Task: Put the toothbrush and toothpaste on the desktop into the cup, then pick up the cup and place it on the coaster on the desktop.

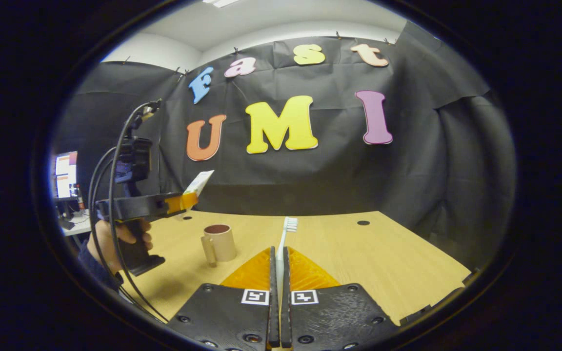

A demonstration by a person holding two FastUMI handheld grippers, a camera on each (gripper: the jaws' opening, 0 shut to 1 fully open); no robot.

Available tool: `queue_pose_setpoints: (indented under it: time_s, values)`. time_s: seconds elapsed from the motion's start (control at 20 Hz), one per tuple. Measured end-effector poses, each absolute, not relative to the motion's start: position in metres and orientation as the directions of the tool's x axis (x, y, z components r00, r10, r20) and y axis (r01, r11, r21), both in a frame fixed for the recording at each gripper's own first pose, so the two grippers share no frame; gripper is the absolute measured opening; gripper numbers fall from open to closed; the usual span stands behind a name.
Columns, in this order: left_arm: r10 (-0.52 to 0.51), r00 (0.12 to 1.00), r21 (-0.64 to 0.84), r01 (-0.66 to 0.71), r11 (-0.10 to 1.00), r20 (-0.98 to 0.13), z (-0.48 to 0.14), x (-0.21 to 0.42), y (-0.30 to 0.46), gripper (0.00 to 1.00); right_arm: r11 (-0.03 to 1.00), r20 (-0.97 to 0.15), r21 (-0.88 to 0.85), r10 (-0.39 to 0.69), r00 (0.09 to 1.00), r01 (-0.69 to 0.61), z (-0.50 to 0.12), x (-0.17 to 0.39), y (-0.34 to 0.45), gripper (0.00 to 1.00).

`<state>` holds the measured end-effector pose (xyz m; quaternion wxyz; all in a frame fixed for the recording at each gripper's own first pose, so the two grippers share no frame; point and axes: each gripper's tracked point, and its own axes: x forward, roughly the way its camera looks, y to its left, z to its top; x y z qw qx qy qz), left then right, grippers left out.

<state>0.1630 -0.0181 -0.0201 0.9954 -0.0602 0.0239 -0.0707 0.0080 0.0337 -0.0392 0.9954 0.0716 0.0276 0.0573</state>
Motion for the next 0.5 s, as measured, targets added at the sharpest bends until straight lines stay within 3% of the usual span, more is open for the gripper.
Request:
queue_pose_setpoints:
  time_s: [0.15, 0.5]
  values:
    - [-0.161, 0.987, -0.126, 0.159, 0.979, -0.007, -0.023, 0.191, -0.024, 0.42, 0.980, -0.066, 0.170, 0.115, 0.991, -0.102, -0.043, 0.015, 0.028, 0.02]
    - [-0.191, 0.979, -0.112, 0.182, 0.977, -0.072, -0.056, 0.218, -0.037, 0.44, 0.981, -0.058, 0.161, 0.121, 0.991, -0.110, -0.042, 0.015, 0.028, 0.02]
